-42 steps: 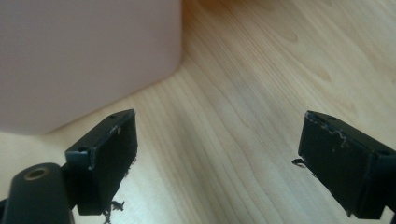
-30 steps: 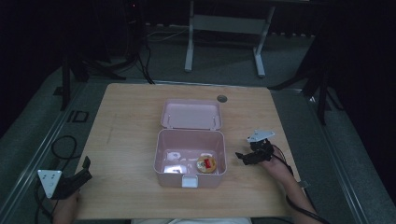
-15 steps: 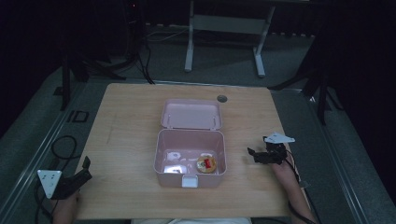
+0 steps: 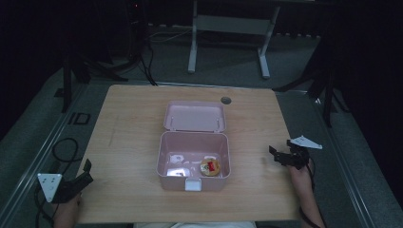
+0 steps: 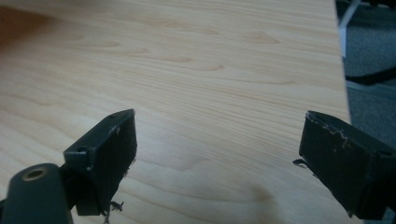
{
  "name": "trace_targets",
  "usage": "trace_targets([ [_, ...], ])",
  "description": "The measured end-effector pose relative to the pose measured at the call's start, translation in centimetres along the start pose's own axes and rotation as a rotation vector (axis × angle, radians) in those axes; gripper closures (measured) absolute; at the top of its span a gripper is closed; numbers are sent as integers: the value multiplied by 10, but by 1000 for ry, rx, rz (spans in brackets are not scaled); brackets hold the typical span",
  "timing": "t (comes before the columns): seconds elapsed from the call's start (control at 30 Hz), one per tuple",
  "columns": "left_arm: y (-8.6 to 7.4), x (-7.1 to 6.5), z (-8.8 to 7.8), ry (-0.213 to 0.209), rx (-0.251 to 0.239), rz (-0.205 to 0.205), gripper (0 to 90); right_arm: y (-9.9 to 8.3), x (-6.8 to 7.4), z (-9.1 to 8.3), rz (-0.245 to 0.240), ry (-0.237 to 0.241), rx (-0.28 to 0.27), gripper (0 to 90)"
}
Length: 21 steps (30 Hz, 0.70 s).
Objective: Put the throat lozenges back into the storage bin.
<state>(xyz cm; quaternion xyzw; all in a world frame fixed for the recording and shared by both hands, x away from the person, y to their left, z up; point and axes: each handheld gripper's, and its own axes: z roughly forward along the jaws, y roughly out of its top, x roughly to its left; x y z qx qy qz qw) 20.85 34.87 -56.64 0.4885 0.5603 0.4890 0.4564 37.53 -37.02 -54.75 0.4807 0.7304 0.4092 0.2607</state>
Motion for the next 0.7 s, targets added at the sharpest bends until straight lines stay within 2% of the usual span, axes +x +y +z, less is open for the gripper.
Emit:
trace_targets([
  [0.1, 0, 0, 0, 1, 0, -1, 25, -2, -6, -2, 26, -21, -13, 109],
  [0.4, 0, 0, 0, 2, -4, -4, 25, -6, -11, -4, 17, -56, -4, 110],
  [0.7, 0, 0, 0, 4, -4, -4, 25, -7, -13, -2, 22, -52, 9, 111],
])
